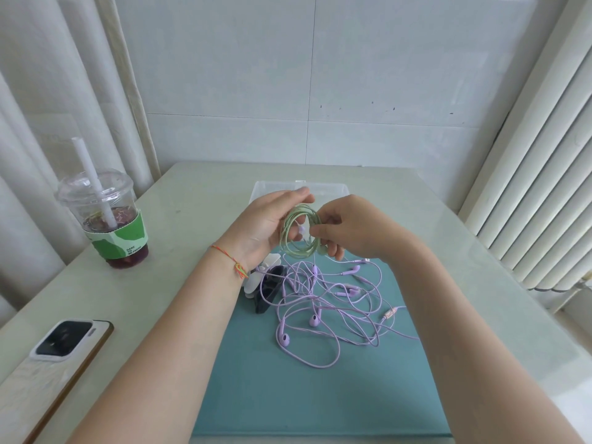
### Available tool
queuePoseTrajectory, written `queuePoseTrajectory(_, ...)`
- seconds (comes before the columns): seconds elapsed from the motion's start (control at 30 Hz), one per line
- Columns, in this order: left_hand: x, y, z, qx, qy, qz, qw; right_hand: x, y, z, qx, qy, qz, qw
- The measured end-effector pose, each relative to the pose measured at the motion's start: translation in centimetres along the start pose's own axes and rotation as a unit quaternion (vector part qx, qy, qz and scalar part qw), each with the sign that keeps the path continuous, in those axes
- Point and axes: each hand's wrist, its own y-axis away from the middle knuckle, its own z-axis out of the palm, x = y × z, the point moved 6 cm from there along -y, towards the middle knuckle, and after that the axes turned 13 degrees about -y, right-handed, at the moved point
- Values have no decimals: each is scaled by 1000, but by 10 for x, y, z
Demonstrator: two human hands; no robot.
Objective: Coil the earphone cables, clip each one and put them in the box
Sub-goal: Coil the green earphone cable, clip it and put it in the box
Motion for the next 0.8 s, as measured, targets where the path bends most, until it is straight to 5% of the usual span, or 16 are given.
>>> queuePoseTrajectory(0.2,2,-2,-5,58,-109,50,991,-2,-2,6,10,23,-1,1000)
queuePoseTrajectory(0.4,7,-1,-5,111,6,76,991,-5,-6,-1,78,14,-62,995)
queuePoseTrajectory(0.57,8,-3,-5,104,125,94,982,2,-9,6,57,-80,-50,994)
queuePoseTrajectory(0.8,2,-3,-11,101,30,44,994,6,-9,6,65,-101,-37,992)
